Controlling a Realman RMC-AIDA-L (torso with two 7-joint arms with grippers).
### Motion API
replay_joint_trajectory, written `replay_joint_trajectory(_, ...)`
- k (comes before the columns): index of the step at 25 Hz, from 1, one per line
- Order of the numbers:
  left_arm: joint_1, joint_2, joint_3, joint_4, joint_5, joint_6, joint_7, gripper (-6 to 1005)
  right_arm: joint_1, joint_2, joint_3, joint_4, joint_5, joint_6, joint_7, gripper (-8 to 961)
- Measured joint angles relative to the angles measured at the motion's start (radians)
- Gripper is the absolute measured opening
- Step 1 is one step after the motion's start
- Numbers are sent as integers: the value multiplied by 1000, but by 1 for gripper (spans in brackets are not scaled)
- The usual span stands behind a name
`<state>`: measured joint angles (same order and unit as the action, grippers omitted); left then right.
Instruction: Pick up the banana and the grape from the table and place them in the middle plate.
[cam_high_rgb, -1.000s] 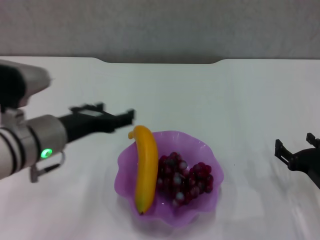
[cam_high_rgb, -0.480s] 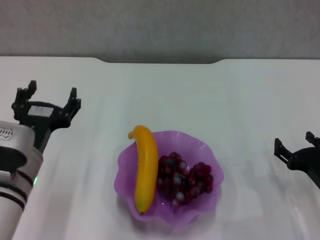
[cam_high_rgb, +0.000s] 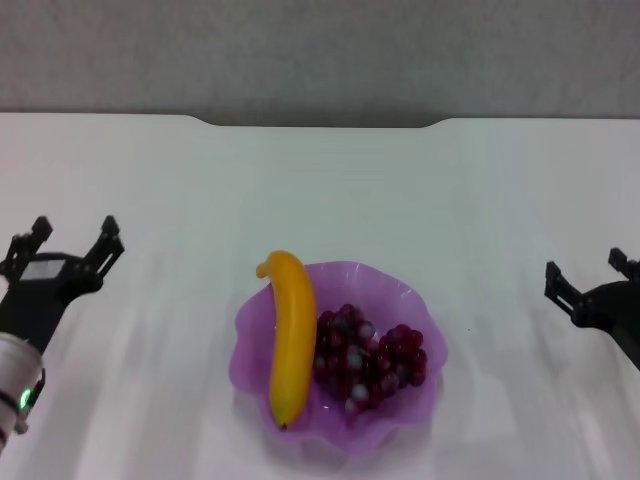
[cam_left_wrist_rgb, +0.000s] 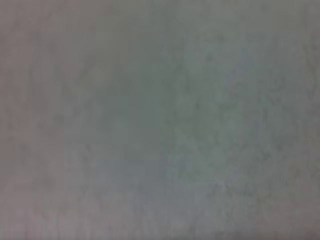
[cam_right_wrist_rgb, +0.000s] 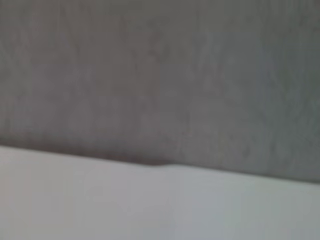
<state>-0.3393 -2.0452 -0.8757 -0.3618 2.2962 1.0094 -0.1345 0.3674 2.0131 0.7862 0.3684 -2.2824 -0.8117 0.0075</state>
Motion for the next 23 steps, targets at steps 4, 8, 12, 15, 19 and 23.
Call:
replay_joint_trajectory(4, 29, -3, 15, 13, 12, 10, -35, 893, -31, 3, -10, -8, 4, -89, -1, 896)
replay_joint_trajectory(8, 39, -5, 42, 10, 12, 2, -49, 893, -53, 2, -3, -30, 11, -108, -1, 896)
replay_joint_trajectory(12, 39, -5, 45, 11, 10, -10, -76, 894, -53, 1, -8, -35, 12, -106, -1, 896)
replay_joint_trajectory(15, 32, -4, 44, 15, 7, -18, -79, 894, -45, 0, -9, -33, 7, -98, -1, 896)
replay_joint_trajectory(19, 22, -4, 34, 15, 5, -27, -66, 894, -33, 0, -11, -31, 2, -93, -1, 896)
replay_joint_trajectory(23, 18, -5, 32, 20, 5, -35, -62, 894, -31, 1, -19, -29, 2, -92, -1, 896)
